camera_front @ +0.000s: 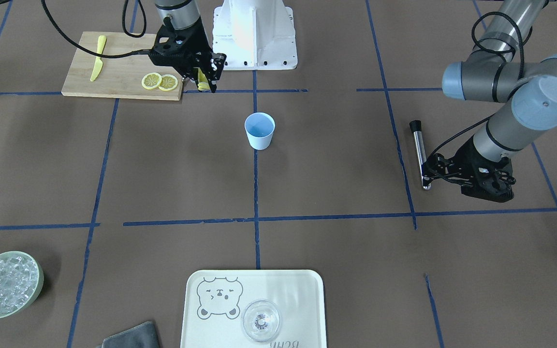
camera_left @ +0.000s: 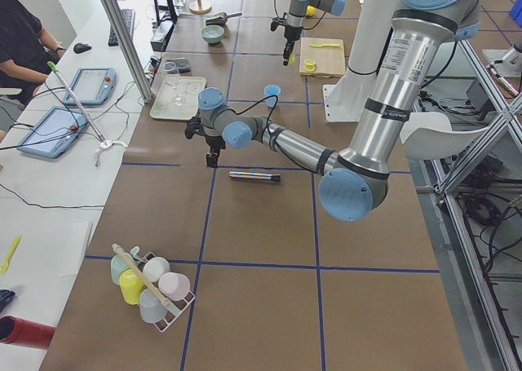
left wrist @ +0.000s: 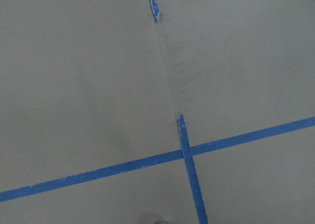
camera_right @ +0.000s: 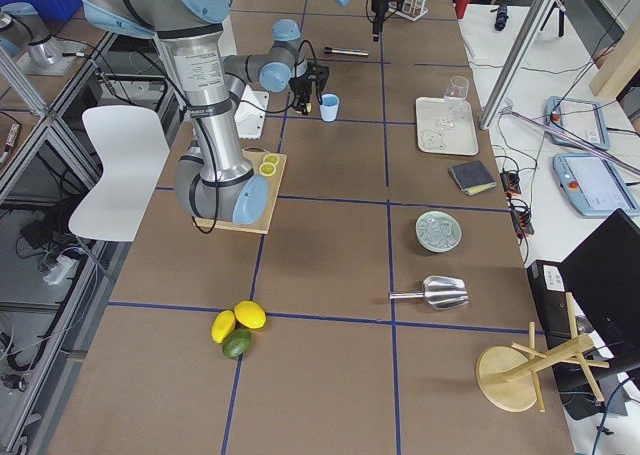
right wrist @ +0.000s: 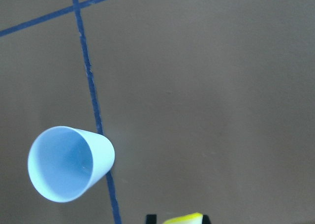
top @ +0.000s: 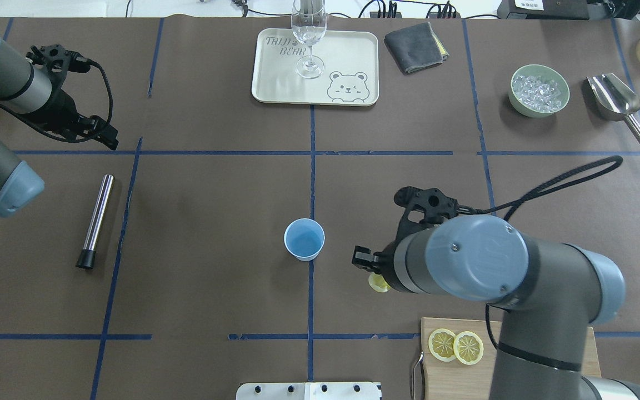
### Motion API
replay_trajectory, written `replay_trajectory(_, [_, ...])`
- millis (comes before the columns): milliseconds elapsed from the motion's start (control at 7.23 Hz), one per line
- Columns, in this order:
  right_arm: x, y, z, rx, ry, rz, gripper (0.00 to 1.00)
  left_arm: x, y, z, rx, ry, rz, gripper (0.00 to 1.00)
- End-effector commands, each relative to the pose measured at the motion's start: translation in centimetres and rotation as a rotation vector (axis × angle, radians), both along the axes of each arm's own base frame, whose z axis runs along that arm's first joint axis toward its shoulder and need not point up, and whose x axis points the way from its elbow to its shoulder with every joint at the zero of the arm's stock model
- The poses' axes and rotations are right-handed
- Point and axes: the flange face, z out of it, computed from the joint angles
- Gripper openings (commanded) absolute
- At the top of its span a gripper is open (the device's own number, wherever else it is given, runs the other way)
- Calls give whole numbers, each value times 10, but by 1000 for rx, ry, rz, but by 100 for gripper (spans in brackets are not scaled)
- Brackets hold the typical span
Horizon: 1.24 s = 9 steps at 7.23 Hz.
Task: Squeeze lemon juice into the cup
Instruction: 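Carry the lemon slice with the right gripper over the blue cup, then lower the lemon slice into the blue cup and open the right gripper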
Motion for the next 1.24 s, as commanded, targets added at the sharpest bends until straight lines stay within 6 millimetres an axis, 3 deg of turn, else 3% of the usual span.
replay_trajectory(0, [-31,-32,-32,9,-12,34,38,0,0,0,-1,0,-1,100])
replay_trajectory(138, [-60,-49,-46,8,-5,40,38,0,0,0,-2,0,-2,100])
replay_trajectory(415, [-84,-70,-67,20,-11,51,39,0,0,0,-2,0,-2,100])
replay_trajectory(553, [-96,-75,-64,19,-13,52,41,0,0,0,-2,0,-2,100])
replay_trajectory(1106, [-100,-69,-49,-39,25,4,42,0,0,0,-1,0,-1,100])
